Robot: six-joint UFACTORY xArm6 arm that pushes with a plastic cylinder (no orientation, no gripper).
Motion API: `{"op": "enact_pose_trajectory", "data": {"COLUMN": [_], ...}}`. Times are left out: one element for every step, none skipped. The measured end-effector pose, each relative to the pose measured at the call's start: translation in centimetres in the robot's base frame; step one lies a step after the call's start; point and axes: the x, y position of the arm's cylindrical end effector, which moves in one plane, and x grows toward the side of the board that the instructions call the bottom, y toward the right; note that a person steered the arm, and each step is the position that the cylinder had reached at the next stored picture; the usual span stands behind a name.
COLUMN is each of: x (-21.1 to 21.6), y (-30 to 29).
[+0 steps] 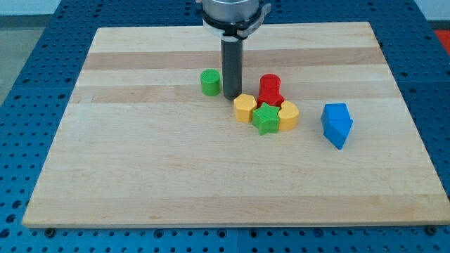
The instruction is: Slide the yellow hexagon towards the bottom center of the board
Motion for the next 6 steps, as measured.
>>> {"op": "enact_pose_trajectory", "data": {"x": [0.0,0.3,2.1,4.3,5.6,7.5], "y": [0.8,1.5,1.7,1.9,2.8,3.4]}}
